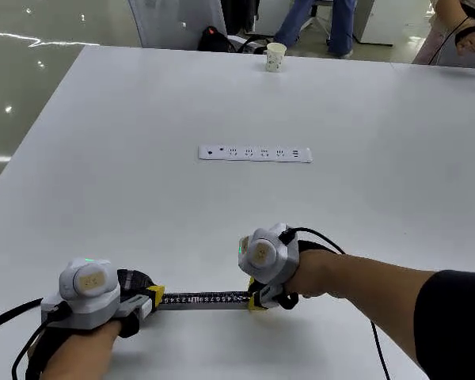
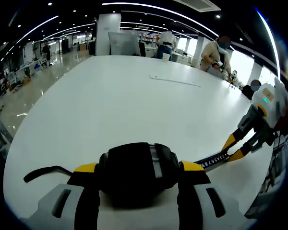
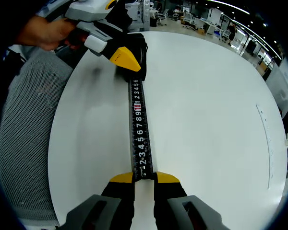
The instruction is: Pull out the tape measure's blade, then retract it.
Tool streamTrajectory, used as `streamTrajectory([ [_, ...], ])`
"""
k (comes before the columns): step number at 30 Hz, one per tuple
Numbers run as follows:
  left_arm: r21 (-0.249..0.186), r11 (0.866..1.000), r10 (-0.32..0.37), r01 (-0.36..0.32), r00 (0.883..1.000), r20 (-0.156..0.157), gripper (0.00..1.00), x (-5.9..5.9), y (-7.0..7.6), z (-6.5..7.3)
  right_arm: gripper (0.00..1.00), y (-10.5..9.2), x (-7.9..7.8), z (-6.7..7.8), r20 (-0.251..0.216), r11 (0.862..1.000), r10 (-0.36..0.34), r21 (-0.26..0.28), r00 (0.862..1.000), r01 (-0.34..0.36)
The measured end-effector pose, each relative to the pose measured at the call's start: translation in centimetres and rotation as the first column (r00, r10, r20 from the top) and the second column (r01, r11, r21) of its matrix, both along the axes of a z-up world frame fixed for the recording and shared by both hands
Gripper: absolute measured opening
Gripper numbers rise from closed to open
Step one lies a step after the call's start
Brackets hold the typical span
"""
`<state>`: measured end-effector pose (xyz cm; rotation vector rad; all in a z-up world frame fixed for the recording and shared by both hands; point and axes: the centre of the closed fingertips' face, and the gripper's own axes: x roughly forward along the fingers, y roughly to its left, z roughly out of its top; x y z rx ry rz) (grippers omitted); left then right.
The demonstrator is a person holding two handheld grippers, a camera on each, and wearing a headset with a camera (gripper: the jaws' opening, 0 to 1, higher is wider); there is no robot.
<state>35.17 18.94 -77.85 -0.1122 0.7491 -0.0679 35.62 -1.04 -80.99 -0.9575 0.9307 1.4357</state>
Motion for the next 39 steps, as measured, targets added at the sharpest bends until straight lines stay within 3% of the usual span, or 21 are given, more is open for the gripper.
streamTrajectory([
  [39,0.002,1.0,-0.01,0.01,1.0,-0.01,0.61,-0.1,-0.1,-0.1,0.11,1.6,-0.2,0.0,-0.003,1.0,0.003,-0.001,1.0,-0.003],
])
